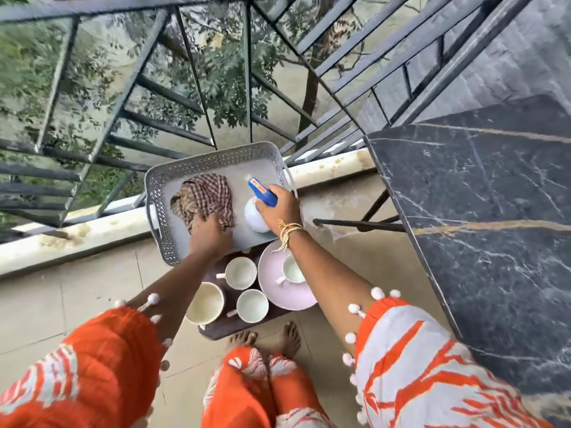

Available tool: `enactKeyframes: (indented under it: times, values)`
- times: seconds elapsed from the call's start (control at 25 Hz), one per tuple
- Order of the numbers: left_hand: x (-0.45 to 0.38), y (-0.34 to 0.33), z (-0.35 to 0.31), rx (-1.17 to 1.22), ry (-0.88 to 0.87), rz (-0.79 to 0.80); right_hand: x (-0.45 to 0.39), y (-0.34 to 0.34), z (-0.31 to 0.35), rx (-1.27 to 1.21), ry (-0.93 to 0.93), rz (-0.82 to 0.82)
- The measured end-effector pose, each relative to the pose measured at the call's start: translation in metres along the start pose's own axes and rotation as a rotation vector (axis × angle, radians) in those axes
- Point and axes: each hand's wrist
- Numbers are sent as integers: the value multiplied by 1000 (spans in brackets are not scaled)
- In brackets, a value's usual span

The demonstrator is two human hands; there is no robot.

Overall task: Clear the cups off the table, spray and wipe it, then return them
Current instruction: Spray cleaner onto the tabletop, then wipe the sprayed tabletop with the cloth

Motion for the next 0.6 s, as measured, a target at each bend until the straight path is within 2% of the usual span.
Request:
enactKeyframes:
  times: [0.12, 0.24, 0.4, 0.52, 0.6]
  values:
    - [-13, -13, 4, 21, 77, -40, 0, -8, -15, -17, -7, -1]
    - [-22, -28, 5, -10, 125, -12, -6, -12, -28, -14, 48, -33]
    - [-33, -37, 26, -193, 15, -162, -11, -20, -38, -64, 84, -68]
    - [-41, -25, 32, -96, -36, -225, -10, -20, -34, -56, 72, -37]
    - [-37, -12, 26, 29, -9, -274, -8, -18, -30, -45, -49, 57]
Point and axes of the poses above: each hand's wrist, its own x-axis away from the middle knuckle, its own y-axis out of the back of the hand, z = x × y, and after that the axes turned 8 degrees about -y, right-handed
